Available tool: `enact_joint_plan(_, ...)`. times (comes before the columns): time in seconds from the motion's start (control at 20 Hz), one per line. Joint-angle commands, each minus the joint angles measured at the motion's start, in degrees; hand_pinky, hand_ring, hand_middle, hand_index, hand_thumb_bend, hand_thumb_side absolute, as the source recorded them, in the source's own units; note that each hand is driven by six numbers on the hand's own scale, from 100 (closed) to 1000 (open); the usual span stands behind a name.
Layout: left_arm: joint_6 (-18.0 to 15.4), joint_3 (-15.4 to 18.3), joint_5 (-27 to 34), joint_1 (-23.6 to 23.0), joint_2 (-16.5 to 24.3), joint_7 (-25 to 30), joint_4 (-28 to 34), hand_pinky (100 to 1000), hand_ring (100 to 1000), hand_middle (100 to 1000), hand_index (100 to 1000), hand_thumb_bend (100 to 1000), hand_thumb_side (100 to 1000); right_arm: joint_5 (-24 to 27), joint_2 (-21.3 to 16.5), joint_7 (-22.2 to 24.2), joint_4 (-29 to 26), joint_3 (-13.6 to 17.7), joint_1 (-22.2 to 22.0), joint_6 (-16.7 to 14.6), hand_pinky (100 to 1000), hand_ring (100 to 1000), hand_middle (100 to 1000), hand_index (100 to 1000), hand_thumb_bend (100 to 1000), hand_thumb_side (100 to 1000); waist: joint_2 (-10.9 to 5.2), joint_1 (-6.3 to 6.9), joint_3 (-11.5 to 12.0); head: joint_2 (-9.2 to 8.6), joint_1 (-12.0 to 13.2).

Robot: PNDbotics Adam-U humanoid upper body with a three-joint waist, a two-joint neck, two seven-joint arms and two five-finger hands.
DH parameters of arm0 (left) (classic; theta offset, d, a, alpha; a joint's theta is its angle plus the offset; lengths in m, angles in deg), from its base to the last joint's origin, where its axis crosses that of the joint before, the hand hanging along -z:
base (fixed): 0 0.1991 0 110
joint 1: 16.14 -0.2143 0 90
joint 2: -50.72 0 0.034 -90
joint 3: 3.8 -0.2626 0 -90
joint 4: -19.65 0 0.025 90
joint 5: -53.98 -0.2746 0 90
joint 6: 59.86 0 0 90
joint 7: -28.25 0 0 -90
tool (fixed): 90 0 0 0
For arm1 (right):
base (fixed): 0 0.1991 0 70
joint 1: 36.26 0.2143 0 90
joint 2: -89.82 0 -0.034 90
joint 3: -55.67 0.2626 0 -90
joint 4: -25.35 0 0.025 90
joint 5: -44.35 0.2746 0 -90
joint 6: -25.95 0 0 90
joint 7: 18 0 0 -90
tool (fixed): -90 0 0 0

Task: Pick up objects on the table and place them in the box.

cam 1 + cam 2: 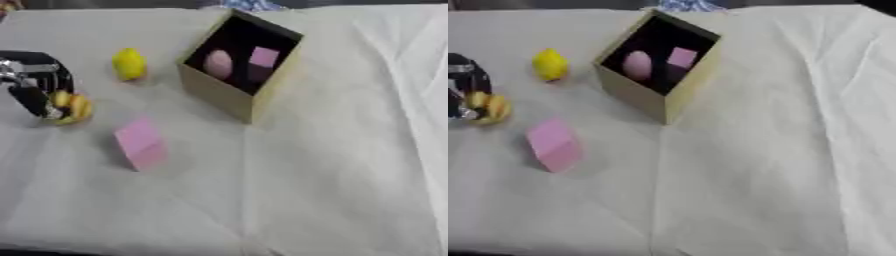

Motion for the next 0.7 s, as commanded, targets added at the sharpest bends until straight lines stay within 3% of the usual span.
enact_joint_plan(0.05,0.2,3.2,-1.2,3.5,2.0,-2.2,7.1,677,574,505,625,253,100,0.7,-0.5,-0.4,-1.1,0.9,0.3,-0.2,892,862,602,722,100,396,-1.61,0.23,0.1,0.02,-0.2)
enact_joint_plan(0.2,0.4,4.5,-3.1,9.1,-1.9,-3.2,10.7,679,572,504,625,239,100,2.3,0.4,-0.5,-1.1,0.7,-0.4,-0.5,898,871,610,727,100,481,-2.01,0.42,0.2,0.27,-0.3)
enact_joint_plan(0.25,0.4,4.7,-3.7,11.1,-3.9,-3.5,11.0,676,568,503,624,225,100,3.2,0.9,-0.4,-1.1,0.6,-0.9,-0.5,906,881,617,731,100,589,-2.12,0.48,0.2,0.32,-0.2)
enact_joint_plan(0.3,0.4,4.7,-4.2,13.2,-6.1,-3.7,10.8,675,568,502,624,222,100,4.2,1.7,-0.2,-1.1,0.4,-1.4,-0.5,908,883,620,732,100,621,-2.22,0.56,0.1,0.32,-0.1)
enact_joint_plan(0.7,-1.2,4.5,-5.7,24.0,-22.3,-5.1,1.2,668,563,507,633,194,100,9.3,7.5,0.5,-1.1,0.4,-3.2,0.3,911,883,615,723,100,634,-2.29,1.09,-1.1,-0.32,0.6)
